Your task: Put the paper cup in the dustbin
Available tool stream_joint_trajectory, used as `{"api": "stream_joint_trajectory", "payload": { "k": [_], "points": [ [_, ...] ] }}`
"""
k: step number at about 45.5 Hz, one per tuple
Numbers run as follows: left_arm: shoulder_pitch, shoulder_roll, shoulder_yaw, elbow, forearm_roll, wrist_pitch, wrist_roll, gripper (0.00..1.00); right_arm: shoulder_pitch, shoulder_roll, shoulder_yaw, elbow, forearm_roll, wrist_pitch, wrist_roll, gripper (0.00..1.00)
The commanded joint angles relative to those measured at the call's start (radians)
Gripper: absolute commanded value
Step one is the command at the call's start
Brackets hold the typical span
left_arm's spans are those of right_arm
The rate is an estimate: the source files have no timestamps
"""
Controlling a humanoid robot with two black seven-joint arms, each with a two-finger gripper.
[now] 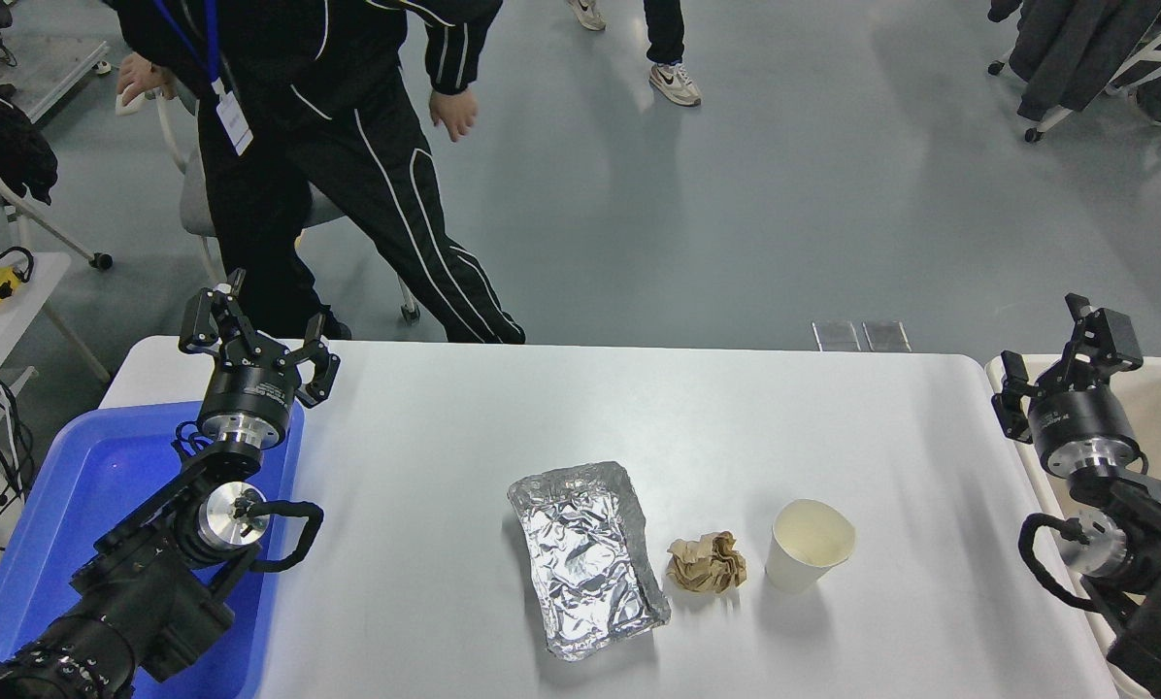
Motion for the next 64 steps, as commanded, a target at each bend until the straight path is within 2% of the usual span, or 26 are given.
{"api": "stream_joint_trajectory", "payload": {
  "k": [1,24,48,53,57,64],
  "points": [
    [0.0,0.0,0.0,0.0,0.0,0.0,0.0,1.0,-0.013,0.006,-0.004,-0.002,0.038,-0.002,0.0,0.99],
    [0.0,0.0,0.0,0.0,0.0,0.0,0.0,1.0,-0.018,-0.019,-0.004,0.0,0.038,0.01,0.002,0.99],
    [0.0,0.0,0.0,0.0,0.0,0.0,0.0,1.0,0.074,-0.015,-0.015,0.0,0.021,0.007,-0.002,0.99],
    [0.0,0.0,0.0,0.0,0.0,0.0,0.0,1.0,0.186,-0.061,-0.245,-0.005,0.02,-0.004,-0.003,0.99],
    [0.0,0.0,0.0,0.0,0.0,0.0,0.0,1.0,0.286,-0.159,-0.472,-0.008,0.02,-0.002,-0.006,0.99],
    [0.0,0.0,0.0,0.0,0.0,0.0,0.0,1.0,0.548,-0.238,-1.002,0.012,-0.032,0.016,-0.008,0.99]
  ]
}}
